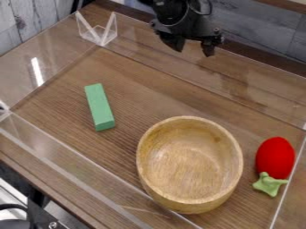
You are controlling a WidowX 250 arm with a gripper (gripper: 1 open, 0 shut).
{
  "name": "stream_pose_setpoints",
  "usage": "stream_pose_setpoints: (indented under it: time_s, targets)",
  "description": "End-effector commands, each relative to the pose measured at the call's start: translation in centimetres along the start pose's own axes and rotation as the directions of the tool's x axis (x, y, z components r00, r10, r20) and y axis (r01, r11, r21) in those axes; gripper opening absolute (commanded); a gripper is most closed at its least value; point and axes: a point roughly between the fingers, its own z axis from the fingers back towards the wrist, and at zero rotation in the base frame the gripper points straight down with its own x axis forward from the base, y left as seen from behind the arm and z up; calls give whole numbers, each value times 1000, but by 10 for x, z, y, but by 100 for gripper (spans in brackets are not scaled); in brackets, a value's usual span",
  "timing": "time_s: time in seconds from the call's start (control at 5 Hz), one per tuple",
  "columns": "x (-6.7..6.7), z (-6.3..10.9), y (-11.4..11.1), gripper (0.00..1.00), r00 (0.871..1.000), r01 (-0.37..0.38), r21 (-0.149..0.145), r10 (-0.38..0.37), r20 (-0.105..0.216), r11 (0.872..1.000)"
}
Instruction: Move the red fruit to the right
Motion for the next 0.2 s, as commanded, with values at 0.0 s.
stream_pose_setpoints:
  time_s: [0.0]
  targets:
    - [19, 14, 2, 100, 995, 19, -14, -17, 93, 1000]
